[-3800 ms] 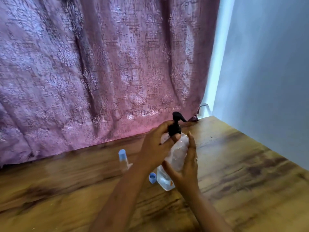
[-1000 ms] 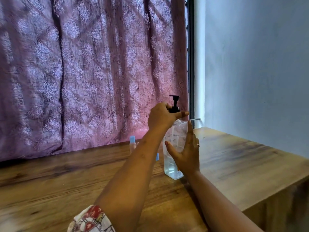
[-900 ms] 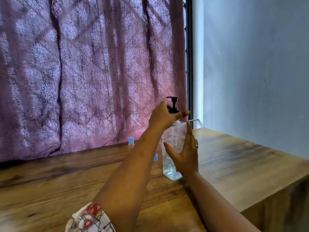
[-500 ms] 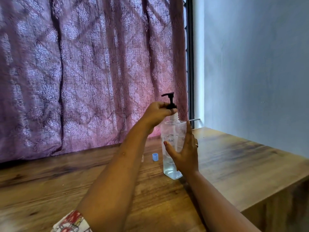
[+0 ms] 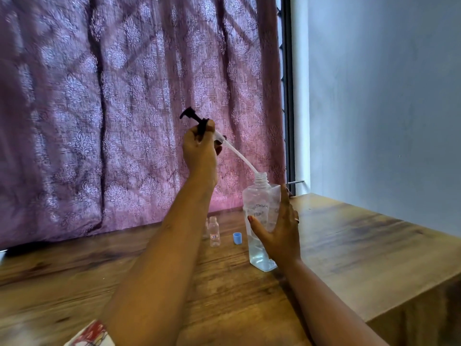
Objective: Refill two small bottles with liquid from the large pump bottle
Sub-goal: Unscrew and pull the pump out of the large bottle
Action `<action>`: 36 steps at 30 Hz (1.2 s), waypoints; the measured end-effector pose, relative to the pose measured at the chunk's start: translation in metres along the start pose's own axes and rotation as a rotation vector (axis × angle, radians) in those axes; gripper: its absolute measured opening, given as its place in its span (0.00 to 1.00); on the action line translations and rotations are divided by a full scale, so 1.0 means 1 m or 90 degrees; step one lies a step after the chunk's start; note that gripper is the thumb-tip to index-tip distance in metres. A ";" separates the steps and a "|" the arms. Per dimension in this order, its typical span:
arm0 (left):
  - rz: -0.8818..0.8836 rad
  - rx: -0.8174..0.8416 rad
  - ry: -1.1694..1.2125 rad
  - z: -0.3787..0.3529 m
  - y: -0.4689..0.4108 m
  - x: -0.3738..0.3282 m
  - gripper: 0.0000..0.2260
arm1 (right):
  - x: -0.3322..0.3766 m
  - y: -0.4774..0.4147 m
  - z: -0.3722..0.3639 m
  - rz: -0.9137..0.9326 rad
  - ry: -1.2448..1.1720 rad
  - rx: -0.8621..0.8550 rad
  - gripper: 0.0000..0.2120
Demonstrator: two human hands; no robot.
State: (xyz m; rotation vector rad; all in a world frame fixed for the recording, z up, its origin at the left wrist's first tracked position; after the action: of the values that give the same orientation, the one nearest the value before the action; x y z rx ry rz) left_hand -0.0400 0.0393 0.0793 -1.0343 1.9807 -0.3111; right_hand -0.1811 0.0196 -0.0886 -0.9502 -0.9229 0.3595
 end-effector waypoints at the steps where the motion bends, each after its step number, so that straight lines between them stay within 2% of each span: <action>1: -0.018 0.002 0.010 0.000 -0.002 -0.006 0.03 | 0.000 0.000 0.000 0.000 0.003 -0.002 0.47; 7: -0.100 -0.041 0.107 0.005 -0.008 -0.056 0.06 | -0.006 0.001 0.000 -0.035 0.008 -0.016 0.47; 9: -0.153 -0.045 0.051 0.017 -0.014 -0.067 0.05 | -0.006 0.002 0.000 -0.042 0.012 -0.020 0.47; 12: -0.215 -0.011 -0.116 0.041 -0.013 -0.063 0.06 | -0.005 0.004 0.001 -0.054 0.023 -0.020 0.49; 14: -0.174 0.027 -0.242 0.060 -0.006 -0.050 0.10 | -0.004 0.005 0.002 -0.063 0.029 -0.020 0.49; 19: 0.038 0.182 -0.526 0.116 0.016 -0.001 0.17 | -0.003 0.005 0.005 -0.070 0.030 -0.029 0.50; 23: 0.072 0.335 -0.698 0.150 0.033 0.017 0.14 | -0.004 0.003 0.003 -0.074 0.035 -0.025 0.50; 29: 0.117 0.491 -0.963 0.182 0.053 0.032 0.10 | -0.005 -0.001 -0.002 -0.077 0.034 -0.010 0.50; 32: 0.148 0.495 -1.009 0.190 0.050 0.036 0.06 | -0.003 -0.007 -0.004 -0.086 0.027 0.014 0.49; 36: 0.218 0.465 -1.018 0.189 0.039 0.037 0.13 | 0.003 -0.020 -0.007 -0.093 0.023 0.073 0.52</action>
State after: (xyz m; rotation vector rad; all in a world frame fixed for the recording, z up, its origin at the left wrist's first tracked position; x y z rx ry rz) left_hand 0.0758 0.0655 -0.0777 -0.1833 0.4432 0.0447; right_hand -0.1757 0.0065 -0.0728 -0.7772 -0.9230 0.2668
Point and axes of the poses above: each hand's wrist, its own y-axis away from the middle knuckle, its own z-axis out of the back of the hand, x = y × z, the point moved 1 cm from there along -y, towards the middle knuckle, and after that the axes turned 9 degrees about y, right-handed, at the moved point
